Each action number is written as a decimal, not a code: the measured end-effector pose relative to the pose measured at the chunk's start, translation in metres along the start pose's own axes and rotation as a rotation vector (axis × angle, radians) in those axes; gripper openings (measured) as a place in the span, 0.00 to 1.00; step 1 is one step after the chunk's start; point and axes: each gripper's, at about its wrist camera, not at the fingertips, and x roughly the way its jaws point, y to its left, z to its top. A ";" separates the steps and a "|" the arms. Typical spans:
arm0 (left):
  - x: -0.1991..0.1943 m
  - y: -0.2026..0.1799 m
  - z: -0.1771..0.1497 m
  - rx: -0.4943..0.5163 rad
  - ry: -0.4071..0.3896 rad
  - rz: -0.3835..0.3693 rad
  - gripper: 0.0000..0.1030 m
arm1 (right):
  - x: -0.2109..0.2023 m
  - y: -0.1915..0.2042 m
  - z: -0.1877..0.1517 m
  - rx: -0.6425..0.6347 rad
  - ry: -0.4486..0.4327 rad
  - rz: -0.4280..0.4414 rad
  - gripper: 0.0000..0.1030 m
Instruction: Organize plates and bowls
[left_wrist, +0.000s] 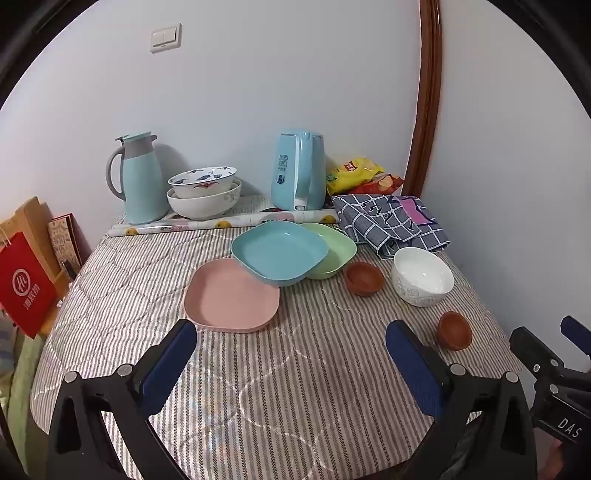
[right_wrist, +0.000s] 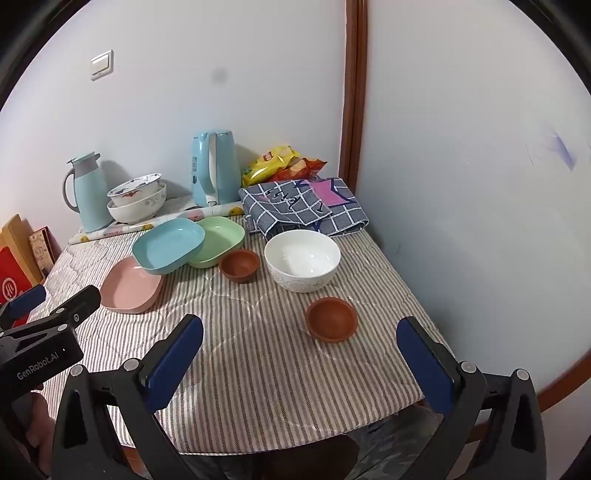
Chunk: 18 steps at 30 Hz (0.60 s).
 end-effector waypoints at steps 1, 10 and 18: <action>0.000 0.000 0.001 0.000 0.000 0.002 1.00 | 0.000 0.001 0.000 -0.001 -0.002 0.002 1.00; 0.000 0.002 -0.003 0.006 -0.006 0.016 1.00 | -0.001 0.005 -0.003 -0.008 0.000 0.014 1.00; -0.006 0.007 -0.004 -0.011 -0.017 0.009 1.00 | -0.002 0.006 -0.004 -0.009 0.002 0.021 1.00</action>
